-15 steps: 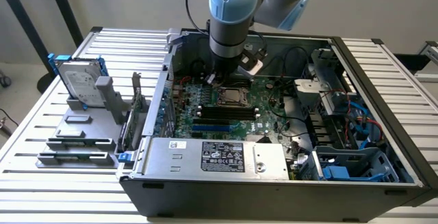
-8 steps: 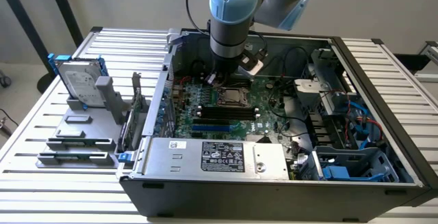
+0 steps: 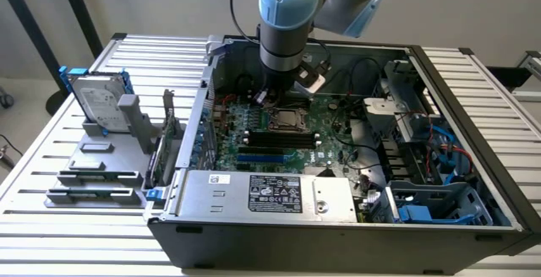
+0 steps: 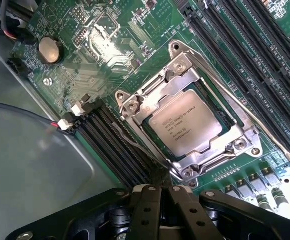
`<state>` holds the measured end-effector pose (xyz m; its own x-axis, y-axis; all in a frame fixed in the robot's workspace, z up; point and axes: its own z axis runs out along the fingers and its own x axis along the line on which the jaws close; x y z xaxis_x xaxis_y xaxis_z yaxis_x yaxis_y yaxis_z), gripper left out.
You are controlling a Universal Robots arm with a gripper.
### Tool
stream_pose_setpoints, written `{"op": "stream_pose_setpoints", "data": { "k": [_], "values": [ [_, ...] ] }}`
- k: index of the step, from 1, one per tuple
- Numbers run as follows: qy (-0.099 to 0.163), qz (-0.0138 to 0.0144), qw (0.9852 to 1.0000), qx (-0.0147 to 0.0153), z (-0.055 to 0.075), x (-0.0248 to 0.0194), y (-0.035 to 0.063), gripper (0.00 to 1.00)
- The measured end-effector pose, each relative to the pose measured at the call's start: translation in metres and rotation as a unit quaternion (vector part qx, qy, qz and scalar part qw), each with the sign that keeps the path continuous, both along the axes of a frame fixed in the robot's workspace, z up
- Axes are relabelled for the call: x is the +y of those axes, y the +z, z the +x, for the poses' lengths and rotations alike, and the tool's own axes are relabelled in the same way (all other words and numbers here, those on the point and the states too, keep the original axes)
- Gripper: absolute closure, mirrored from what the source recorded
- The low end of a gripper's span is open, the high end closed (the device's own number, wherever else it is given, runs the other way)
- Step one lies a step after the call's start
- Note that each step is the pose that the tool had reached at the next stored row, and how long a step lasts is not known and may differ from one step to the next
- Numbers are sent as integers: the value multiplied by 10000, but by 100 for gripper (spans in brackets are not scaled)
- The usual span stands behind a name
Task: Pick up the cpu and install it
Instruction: 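Install the first cpu locking lever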
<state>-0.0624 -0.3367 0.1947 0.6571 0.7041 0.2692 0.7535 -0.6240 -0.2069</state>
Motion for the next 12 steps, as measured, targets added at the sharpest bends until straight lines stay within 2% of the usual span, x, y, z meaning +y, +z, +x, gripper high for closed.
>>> {"op": "stream_pose_setpoints", "data": {
  "k": [7,12],
  "values": [
    [-19,-4,10000,0,32,0,-7,89],
    [-25,-18,10000,0,49,0,-14,89]
  ]
}}
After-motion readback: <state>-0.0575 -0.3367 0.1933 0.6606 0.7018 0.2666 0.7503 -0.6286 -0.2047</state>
